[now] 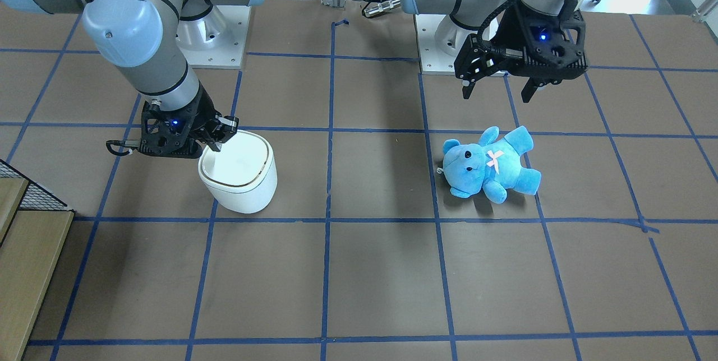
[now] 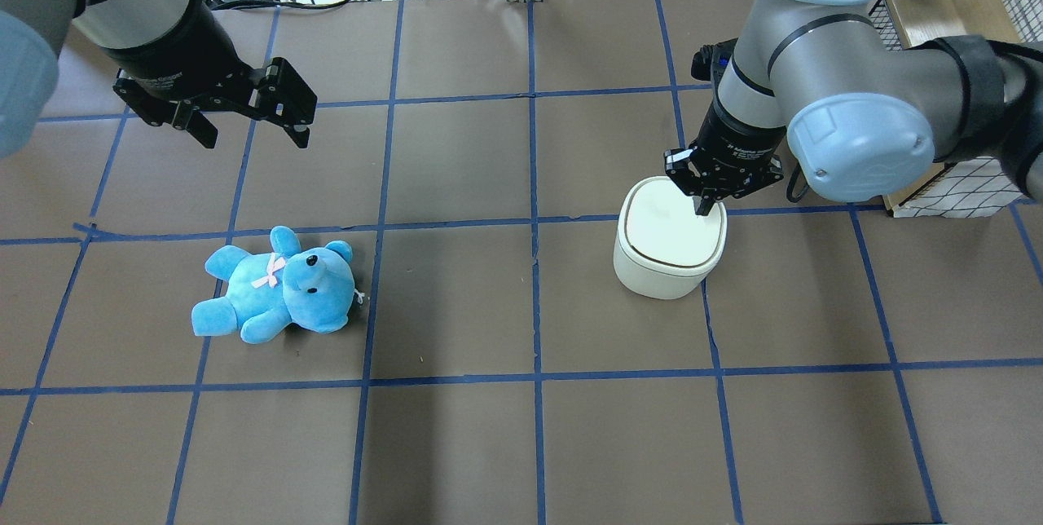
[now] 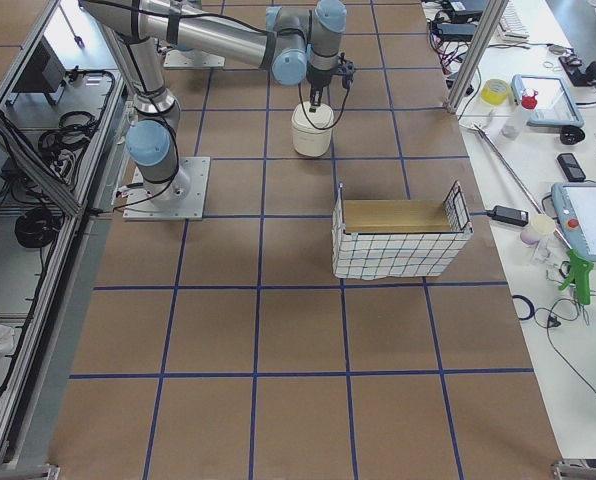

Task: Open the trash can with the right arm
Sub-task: 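Lower the right gripper onto the lid of the white trash can, then press the lid edge with the right gripper to flip it open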

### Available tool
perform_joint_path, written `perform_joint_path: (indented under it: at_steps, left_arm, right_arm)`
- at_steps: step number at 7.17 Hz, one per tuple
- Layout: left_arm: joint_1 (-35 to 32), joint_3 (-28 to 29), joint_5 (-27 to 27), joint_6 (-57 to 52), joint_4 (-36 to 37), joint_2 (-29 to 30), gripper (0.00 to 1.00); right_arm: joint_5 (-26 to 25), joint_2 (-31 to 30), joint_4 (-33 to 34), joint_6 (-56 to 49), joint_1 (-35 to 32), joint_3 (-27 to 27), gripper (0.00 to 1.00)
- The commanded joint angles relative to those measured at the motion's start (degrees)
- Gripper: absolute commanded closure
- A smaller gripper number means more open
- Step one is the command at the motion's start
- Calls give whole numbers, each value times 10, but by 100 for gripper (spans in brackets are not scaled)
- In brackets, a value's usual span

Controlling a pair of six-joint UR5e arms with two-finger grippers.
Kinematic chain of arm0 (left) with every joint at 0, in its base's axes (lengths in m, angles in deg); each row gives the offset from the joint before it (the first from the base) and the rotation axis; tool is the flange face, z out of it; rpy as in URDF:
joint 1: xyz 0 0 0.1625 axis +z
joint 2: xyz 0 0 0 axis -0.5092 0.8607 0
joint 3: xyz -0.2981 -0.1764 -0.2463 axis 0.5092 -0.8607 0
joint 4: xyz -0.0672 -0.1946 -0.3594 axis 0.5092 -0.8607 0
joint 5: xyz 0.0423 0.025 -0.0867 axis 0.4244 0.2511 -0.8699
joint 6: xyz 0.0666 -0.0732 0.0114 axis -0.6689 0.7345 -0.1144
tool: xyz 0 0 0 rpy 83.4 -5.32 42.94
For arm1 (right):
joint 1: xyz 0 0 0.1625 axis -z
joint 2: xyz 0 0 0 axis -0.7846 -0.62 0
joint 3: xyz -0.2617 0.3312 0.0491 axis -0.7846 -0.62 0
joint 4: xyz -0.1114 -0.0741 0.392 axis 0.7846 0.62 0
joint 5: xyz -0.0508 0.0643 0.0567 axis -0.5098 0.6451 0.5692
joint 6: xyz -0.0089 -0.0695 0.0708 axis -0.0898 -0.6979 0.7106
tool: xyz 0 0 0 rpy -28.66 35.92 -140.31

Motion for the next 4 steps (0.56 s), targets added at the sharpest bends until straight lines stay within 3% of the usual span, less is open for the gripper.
perform_joint_path:
  at_steps: [1,4]
  left_arm:
    - [0,0,0,0,0,0,0]
    - [0,0,0,0,0,0,0]
  right_arm:
    - [9,5,20,3,0,8,100]
    - [9,15,34,0,0,35,100]
